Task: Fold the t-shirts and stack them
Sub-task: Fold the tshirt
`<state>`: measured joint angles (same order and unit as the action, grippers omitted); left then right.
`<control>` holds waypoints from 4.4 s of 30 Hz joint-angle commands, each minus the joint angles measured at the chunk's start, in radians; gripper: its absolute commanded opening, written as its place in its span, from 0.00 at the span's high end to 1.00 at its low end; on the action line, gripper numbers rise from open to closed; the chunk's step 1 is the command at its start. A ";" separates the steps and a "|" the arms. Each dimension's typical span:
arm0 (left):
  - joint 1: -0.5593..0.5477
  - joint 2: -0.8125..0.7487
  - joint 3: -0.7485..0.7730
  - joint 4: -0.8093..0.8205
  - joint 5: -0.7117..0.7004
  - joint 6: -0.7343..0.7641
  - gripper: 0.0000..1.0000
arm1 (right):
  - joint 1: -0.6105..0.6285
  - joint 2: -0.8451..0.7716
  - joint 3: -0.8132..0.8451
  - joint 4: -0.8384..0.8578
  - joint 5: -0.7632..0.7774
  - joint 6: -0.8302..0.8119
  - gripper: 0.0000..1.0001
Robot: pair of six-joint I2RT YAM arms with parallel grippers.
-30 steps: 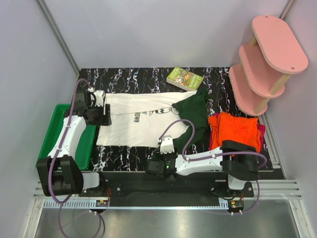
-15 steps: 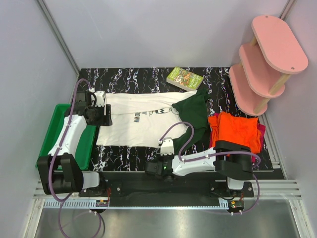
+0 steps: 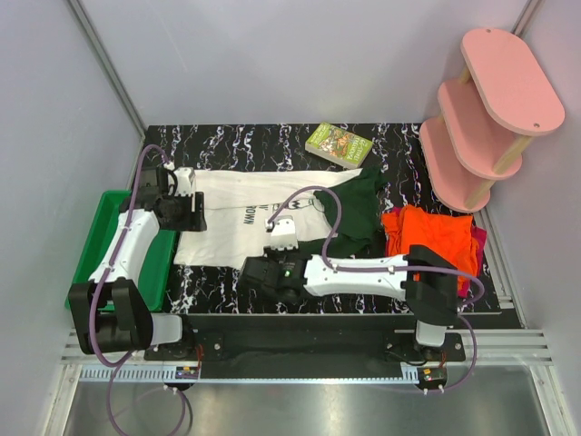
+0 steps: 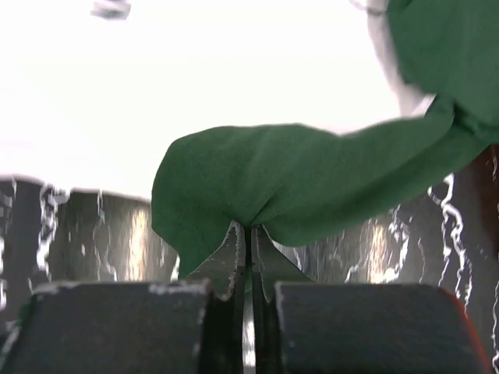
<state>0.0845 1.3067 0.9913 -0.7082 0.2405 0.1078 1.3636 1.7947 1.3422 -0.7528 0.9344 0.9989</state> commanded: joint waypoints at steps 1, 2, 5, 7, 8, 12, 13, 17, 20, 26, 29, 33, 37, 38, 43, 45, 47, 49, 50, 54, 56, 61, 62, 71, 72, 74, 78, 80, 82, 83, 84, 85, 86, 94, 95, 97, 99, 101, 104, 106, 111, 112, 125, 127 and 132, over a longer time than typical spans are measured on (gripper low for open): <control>-0.002 -0.017 -0.014 0.024 0.031 0.021 0.31 | -0.066 0.086 0.080 -0.016 0.060 -0.078 1.00; -0.002 -0.020 -0.014 0.024 0.029 0.023 0.31 | -0.078 0.100 0.086 -0.011 0.057 -0.086 1.00; -0.002 -0.023 -0.019 0.024 0.031 0.024 0.31 | -0.124 0.153 0.107 -0.002 0.034 -0.091 1.00; -0.002 -0.027 -0.019 0.024 0.029 0.023 0.31 | -0.153 0.178 0.106 0.016 0.020 -0.098 1.00; -0.002 -0.029 -0.020 0.024 0.028 0.023 0.31 | -0.162 0.181 0.104 0.038 0.018 -0.109 1.00; -0.002 -0.038 -0.034 0.024 0.026 0.026 0.31 | -0.218 0.219 0.101 0.081 0.011 -0.129 1.00; -0.002 -0.044 -0.036 0.023 0.025 0.026 0.31 | -0.228 0.226 0.101 0.086 0.011 -0.132 1.00; -0.002 -0.057 -0.045 0.023 0.022 0.027 0.31 | -0.259 0.230 0.117 0.125 0.013 -0.189 0.88; -0.002 -0.063 -0.046 0.023 0.023 0.024 0.31 | -0.258 0.189 0.112 0.144 0.021 -0.223 0.57; -0.002 -0.055 -0.045 0.024 0.029 0.018 0.31 | -0.218 0.034 0.022 0.144 0.031 -0.239 0.37; -0.002 -0.046 -0.045 0.024 0.029 0.016 0.31 | -0.169 -0.009 -0.035 0.142 0.032 -0.255 0.38; -0.002 -0.037 -0.042 0.026 0.029 0.015 0.31 | -0.110 -0.029 -0.119 0.130 0.023 -0.230 0.39; -0.003 -0.034 -0.040 0.026 0.031 0.013 0.31 | -0.078 -0.005 -0.159 0.112 -0.020 -0.203 0.43; -0.002 -0.032 -0.040 0.027 0.033 0.010 0.31 | -0.080 0.005 -0.164 0.106 -0.028 -0.186 0.43; 0.000 -0.029 -0.042 0.026 0.031 0.007 0.31 | -0.087 0.055 -0.172 0.099 -0.014 -0.163 0.44; -0.002 -0.032 -0.043 0.026 0.023 0.007 0.31 | -0.106 0.068 -0.169 0.099 -0.013 -0.152 0.43; -0.002 -0.034 -0.045 0.026 0.017 0.007 0.31 | -0.121 0.072 -0.166 0.099 -0.016 -0.149 0.43; -0.002 -0.035 -0.045 0.026 0.016 0.009 0.31 | -0.145 0.081 -0.160 0.098 -0.014 -0.152 0.43; -0.002 -0.035 -0.045 0.026 0.014 0.007 0.31 | -0.150 0.084 -0.158 0.098 -0.006 -0.161 0.43; 0.000 -0.034 -0.043 0.026 0.010 0.007 0.30 | -0.178 0.078 -0.141 0.096 0.017 -0.192 0.45; -0.002 -0.030 -0.042 0.026 0.010 0.004 0.31 | -0.198 0.081 -0.130 0.096 0.018 -0.215 0.47; -0.003 -0.023 -0.036 0.026 0.011 0.001 0.31 | -0.233 0.071 -0.135 0.081 0.030 -0.215 0.50; -0.002 -0.021 -0.036 0.027 0.008 0.001 0.31 | -0.248 0.066 -0.141 0.076 0.035 -0.212 0.50; -0.002 0.000 -0.028 0.026 0.011 0.001 0.31 | -0.392 0.031 -0.152 0.047 0.024 -0.221 0.47; -0.002 0.000 -0.028 0.026 0.011 0.001 0.30 | -0.408 0.031 -0.149 0.046 0.024 -0.227 0.47; 0.000 0.002 -0.028 0.026 0.011 0.001 0.31 | -0.442 0.026 -0.134 0.049 0.029 -0.247 0.47; -0.002 -0.001 -0.031 0.026 0.010 0.006 0.31 | -0.472 0.002 -0.121 0.069 0.027 -0.270 0.47; 0.000 -0.004 -0.036 0.026 0.013 0.004 0.31 | -0.480 -0.023 -0.123 0.073 0.027 -0.270 0.47; -0.003 -0.007 -0.037 0.026 0.016 0.007 0.31 | -0.483 -0.046 -0.127 0.089 0.027 -0.276 0.47; -0.002 -0.009 -0.039 0.026 0.016 0.007 0.31 | -0.483 -0.070 -0.129 0.096 0.024 -0.284 0.47; -0.002 -0.009 -0.039 0.026 0.016 0.007 0.31 | -0.482 -0.083 -0.127 0.115 0.018 -0.302 0.47; -0.002 -0.009 -0.040 0.026 0.020 0.007 0.31 | -0.482 -0.098 -0.135 0.134 -0.011 -0.321 0.47; 0.000 -0.011 -0.040 0.027 0.020 0.006 0.30 | -0.480 -0.131 -0.141 0.159 -0.028 -0.342 0.48; 0.000 -0.011 -0.042 0.026 0.028 0.006 0.31 | -0.400 -0.209 -0.196 0.291 -0.108 -0.439 0.50; 0.000 -0.012 -0.042 0.026 0.029 0.006 0.31 | -0.390 -0.210 -0.201 0.302 -0.117 -0.442 0.49; -0.002 -0.014 -0.043 0.026 0.031 0.006 0.31 | -0.364 -0.202 -0.210 0.313 -0.143 -0.444 0.50; 0.000 -0.017 -0.043 0.026 0.031 0.006 0.31 | -0.348 -0.187 -0.213 0.323 -0.169 -0.448 0.51; 0.000 -0.015 -0.043 0.026 0.029 0.006 0.31 | -0.322 -0.153 -0.212 0.331 -0.197 -0.448 0.53; -0.002 -0.018 -0.042 0.026 0.028 0.006 0.31 | -0.294 -0.112 -0.210 0.339 -0.221 -0.433 0.55; -0.002 -0.020 -0.045 0.026 0.026 0.006 0.31 | -0.294 -0.083 -0.209 0.346 -0.239 -0.427 0.56; 0.000 -0.024 -0.049 0.026 0.019 0.007 0.31 | -0.302 -0.017 -0.170 0.356 -0.261 -0.442 0.59; -0.002 -0.026 -0.051 0.027 0.019 0.007 0.31 | -0.308 0.008 -0.163 0.354 -0.264 -0.442 0.59; 0.001 -0.024 -0.049 0.026 0.019 0.009 0.30 | -0.445 0.080 -0.008 0.357 -0.243 -0.528 0.60; -0.002 -0.017 -0.046 0.026 0.017 0.009 0.30 | -0.468 0.113 0.041 0.357 -0.244 -0.548 0.60; 0.000 -0.011 -0.051 0.026 0.014 0.010 0.30 | -0.518 0.195 0.155 0.360 -0.272 -0.606 0.57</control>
<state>0.0845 1.3064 0.9455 -0.7086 0.2470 0.1120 0.8898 1.9293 1.4040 -0.4122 0.6621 0.4622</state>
